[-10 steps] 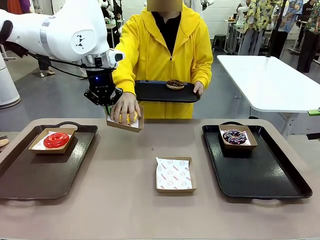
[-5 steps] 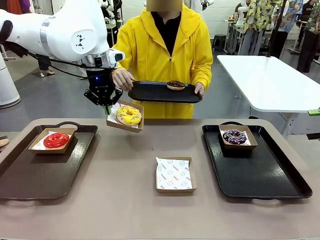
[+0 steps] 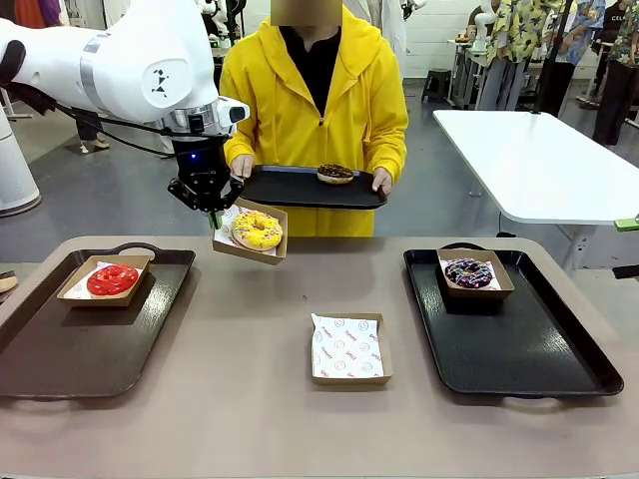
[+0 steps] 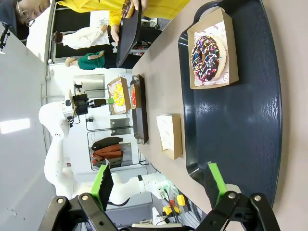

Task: Individually package the donuts and arrange them on the tray.
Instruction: Place the picked Paper togo box on the Handle tray while simultaneously picking up another Paper togo box from the table with the other hand.

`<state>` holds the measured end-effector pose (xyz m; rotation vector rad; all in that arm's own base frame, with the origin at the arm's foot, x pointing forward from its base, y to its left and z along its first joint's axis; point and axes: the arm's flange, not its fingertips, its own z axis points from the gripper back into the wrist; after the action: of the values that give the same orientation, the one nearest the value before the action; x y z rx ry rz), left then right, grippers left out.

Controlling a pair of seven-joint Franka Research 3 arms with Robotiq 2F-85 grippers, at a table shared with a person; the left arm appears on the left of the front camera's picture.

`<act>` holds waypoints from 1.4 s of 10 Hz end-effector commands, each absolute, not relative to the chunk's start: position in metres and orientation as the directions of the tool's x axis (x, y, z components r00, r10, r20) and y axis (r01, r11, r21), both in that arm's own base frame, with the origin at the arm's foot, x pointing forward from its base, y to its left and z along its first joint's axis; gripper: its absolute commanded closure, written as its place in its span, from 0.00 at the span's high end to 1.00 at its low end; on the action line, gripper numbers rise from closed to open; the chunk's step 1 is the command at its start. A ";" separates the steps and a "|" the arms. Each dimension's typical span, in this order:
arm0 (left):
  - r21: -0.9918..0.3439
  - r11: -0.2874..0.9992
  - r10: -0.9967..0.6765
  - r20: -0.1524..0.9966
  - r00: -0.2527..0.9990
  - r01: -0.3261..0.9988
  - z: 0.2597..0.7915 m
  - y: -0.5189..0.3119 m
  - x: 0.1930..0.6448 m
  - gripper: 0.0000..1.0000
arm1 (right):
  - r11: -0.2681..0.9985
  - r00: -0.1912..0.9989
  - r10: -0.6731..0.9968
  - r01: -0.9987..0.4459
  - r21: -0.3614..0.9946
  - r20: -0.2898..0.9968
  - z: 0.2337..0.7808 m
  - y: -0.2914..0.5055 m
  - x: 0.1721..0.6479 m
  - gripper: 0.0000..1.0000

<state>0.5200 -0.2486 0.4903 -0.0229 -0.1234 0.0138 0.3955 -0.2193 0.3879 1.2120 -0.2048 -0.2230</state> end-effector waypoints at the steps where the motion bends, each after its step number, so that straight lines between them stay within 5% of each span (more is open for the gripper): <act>1: -0.031 0.999 0.022 0.123 0.992 -0.018 0.491 -0.248 0.520 0.01 | 0.329 0.961 -0.276 0.059 0.943 0.036 0.388 -0.217 0.393 1.00; 5: -0.024 1.000 0.015 0.123 0.992 -0.012 0.490 -0.249 0.520 0.01 | 0.334 0.960 -0.278 0.061 0.940 0.037 0.388 -0.219 0.395 1.00; 7: -0.040 0.996 -0.076 0.110 0.991 0.081 0.504 -0.234 0.506 0.01 | 0.477 0.965 -0.242 0.029 0.879 0.100 0.409 -0.177 0.413 1.00; 14: -0.030 0.999 -0.023 0.008 1.000 0.023 0.525 -0.146 0.441 0.01 | 0.792 0.991 -0.001 -0.082 0.605 0.134 0.507 0.030 0.438 1.00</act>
<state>0.4496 -0.1559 0.5299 -0.0045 -0.0262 -0.0092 0.4460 0.0195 0.5118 0.7261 -0.1501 0.0453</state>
